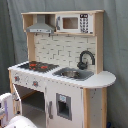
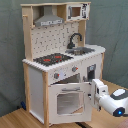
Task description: Play with the kitchen
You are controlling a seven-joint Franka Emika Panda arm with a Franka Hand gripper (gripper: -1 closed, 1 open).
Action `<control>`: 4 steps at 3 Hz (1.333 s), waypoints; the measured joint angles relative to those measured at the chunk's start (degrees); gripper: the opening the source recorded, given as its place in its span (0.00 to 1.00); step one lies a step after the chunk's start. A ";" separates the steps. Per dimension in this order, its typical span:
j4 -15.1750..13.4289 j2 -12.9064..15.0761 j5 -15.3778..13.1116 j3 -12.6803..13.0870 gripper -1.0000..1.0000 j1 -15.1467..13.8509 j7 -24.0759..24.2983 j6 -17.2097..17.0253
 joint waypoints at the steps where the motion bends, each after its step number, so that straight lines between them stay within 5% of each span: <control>1: -0.27 -0.03 -0.05 -0.39 1.00 -4.79 -0.08 3.35; 3: 1.16 -0.11 -0.17 -2.43 1.00 -13.20 -1.82 11.14; 4: 4.51 -0.13 -0.27 -2.49 1.00 -17.66 -3.10 12.67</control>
